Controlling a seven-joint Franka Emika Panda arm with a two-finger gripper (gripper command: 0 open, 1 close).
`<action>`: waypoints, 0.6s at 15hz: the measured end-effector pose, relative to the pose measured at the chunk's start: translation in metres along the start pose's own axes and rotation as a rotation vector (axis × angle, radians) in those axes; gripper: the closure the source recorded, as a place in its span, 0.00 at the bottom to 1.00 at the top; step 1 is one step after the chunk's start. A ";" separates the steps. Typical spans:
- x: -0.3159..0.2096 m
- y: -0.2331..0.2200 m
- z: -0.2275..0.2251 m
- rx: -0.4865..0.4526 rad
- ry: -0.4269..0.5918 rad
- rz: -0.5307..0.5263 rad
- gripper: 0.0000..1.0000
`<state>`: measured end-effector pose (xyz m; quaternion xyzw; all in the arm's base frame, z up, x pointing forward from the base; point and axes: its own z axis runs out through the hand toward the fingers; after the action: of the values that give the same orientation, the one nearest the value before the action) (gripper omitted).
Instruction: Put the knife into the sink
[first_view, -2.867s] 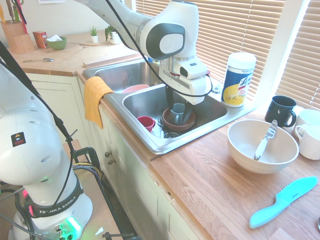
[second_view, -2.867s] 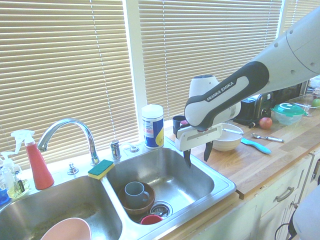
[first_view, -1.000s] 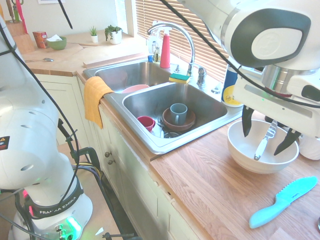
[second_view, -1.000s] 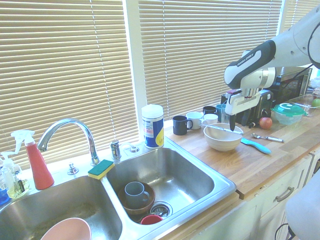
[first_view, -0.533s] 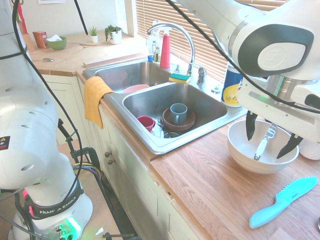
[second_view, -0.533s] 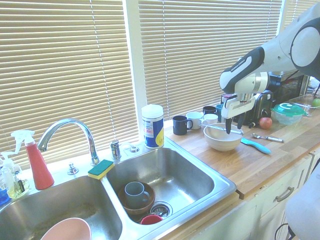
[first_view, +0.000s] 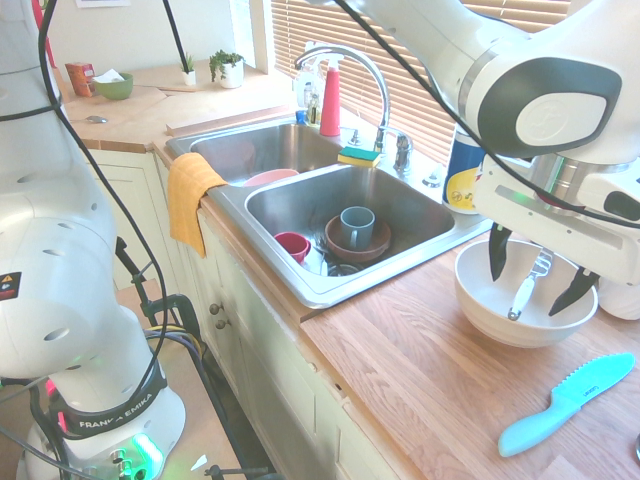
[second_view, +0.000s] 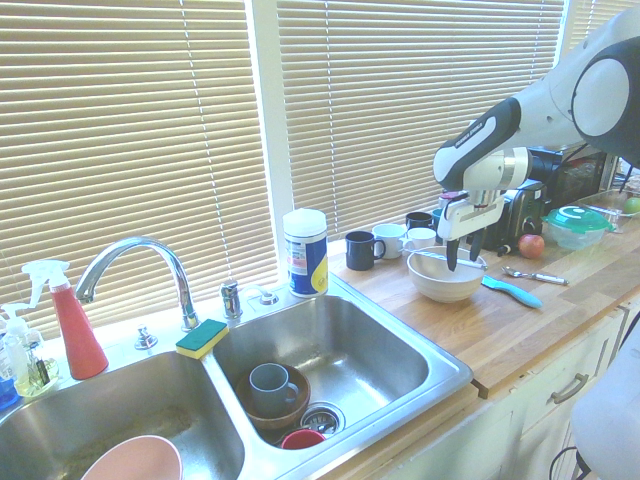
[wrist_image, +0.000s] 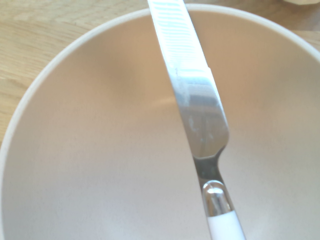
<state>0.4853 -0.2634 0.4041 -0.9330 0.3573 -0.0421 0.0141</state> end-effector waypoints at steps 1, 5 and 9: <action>0.000 -0.001 0.002 -0.001 -0.003 0.001 1.00; 0.000 -0.002 0.005 -0.004 -0.008 0.002 1.00; 0.000 -0.002 0.005 -0.004 -0.008 0.004 1.00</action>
<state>0.4870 -0.2619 0.3990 -0.9324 0.3592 -0.0376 0.0137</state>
